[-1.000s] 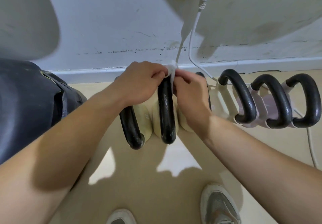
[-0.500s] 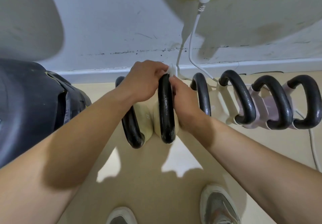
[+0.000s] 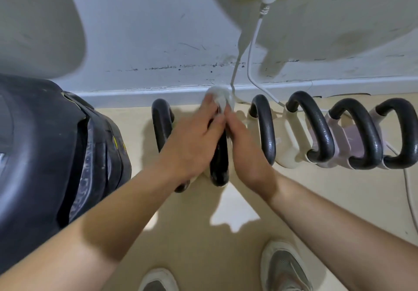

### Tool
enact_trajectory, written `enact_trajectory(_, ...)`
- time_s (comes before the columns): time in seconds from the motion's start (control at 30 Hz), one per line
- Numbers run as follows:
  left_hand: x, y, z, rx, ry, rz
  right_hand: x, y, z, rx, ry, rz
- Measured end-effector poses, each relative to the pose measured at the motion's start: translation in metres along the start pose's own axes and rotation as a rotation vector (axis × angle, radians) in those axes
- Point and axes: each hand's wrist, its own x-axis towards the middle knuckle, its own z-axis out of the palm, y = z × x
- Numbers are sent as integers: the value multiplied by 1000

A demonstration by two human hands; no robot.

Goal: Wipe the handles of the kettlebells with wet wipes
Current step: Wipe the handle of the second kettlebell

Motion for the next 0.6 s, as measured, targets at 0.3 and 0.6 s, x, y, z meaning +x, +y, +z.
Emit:
enact_trajectory(0.3,68,9,-13,-375,32,-428,52,-6,-16,-166,84,156)
enact_trajectory(0.6,61,18,-26,-528,284,-403,24,-8,-18,249,234,276)
